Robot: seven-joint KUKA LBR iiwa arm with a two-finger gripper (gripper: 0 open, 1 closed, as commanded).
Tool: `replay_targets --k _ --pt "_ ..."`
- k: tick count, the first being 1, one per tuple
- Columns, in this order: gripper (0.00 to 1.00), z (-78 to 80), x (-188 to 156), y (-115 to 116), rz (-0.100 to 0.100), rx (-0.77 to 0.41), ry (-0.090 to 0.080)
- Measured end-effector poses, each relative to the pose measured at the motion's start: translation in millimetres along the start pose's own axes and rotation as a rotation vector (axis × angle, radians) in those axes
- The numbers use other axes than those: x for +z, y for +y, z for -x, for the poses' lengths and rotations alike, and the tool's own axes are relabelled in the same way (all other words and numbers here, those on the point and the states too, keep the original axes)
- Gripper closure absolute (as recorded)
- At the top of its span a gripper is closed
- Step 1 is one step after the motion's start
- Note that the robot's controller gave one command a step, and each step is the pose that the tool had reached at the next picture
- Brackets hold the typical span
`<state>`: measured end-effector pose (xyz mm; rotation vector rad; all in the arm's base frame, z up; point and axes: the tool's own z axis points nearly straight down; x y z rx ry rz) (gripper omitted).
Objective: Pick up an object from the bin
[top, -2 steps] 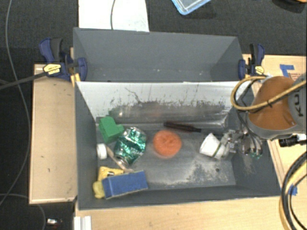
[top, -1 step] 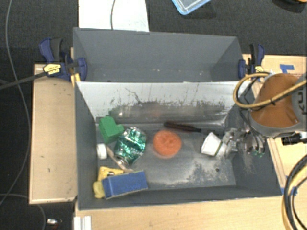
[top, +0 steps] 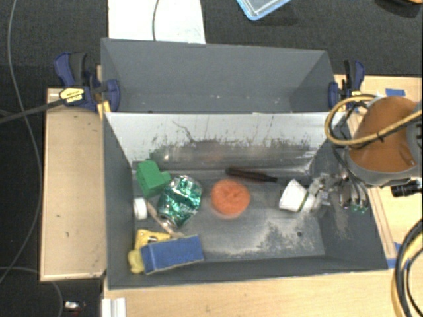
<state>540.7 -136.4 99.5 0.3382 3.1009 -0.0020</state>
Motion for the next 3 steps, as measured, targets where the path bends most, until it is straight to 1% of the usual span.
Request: replay_targets --k 1,2,3 --pt "1.00 -1.5 -32.2 0.2 0.001 -0.002 0.009" --pt "1.00 0.9 -71.4 0.2 0.001 -0.004 0.004" --pt "1.00 1.8 -120.6 0.2 0.001 -0.006 0.005"
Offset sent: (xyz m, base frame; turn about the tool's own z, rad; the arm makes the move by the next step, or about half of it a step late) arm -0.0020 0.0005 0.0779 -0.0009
